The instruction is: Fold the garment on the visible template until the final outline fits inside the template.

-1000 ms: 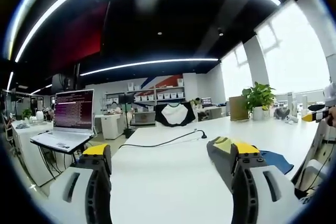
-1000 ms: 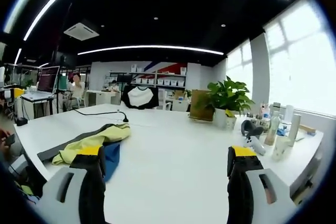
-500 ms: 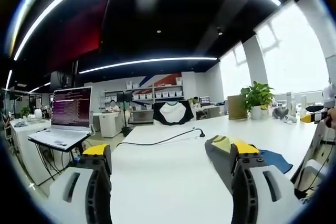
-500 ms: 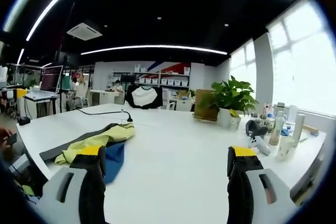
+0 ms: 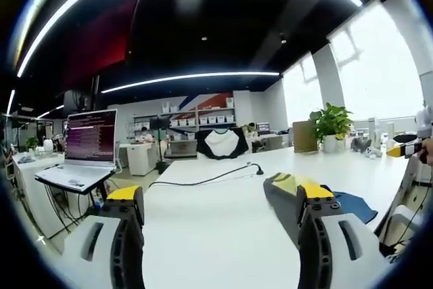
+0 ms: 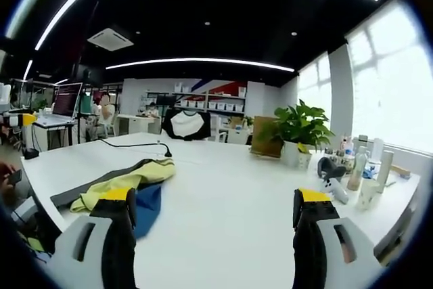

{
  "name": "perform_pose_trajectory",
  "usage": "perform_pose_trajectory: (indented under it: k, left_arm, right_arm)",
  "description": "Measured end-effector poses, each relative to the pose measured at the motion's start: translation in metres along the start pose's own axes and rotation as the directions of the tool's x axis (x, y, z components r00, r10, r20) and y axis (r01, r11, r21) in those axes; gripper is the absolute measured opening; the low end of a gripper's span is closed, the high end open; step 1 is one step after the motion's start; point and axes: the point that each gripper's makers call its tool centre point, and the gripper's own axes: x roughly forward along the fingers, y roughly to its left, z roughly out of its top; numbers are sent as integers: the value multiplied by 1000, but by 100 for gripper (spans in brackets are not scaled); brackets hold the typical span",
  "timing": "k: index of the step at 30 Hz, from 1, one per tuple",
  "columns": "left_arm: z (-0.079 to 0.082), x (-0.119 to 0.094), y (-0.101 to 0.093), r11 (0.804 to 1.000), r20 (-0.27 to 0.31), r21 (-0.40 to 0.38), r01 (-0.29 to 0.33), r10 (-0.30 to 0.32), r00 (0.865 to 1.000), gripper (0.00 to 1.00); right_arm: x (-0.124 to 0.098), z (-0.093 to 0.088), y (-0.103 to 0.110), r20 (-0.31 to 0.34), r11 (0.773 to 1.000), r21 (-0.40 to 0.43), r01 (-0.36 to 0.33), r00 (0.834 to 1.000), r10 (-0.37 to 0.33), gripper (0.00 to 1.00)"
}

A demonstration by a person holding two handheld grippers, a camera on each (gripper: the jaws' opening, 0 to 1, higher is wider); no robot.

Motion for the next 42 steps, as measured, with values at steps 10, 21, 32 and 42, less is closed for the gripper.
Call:
perform_pose_trajectory:
  k: [10,21,32,42]
  left_arm:
    - [9,2,-8,999,24,40,-1,0,1000,99]
    - [14,4,-23,997,50,22,69,-70,996,99]
    - [7,11,-41,993,25,28,116,-117,993,100]
    - [0,17,-59,985,9,13,171,-172,985,99]
  right_arm:
    - [5,7,15,-12,998,-38,-51,999,50,99]
    - [7,17,25,-2,993,-66,-94,996,94,99]
    - [12,29,56,-10,958,-89,-273,962,273,99]
    - [14,10,90,-83,909,-72,-411,911,405,97]
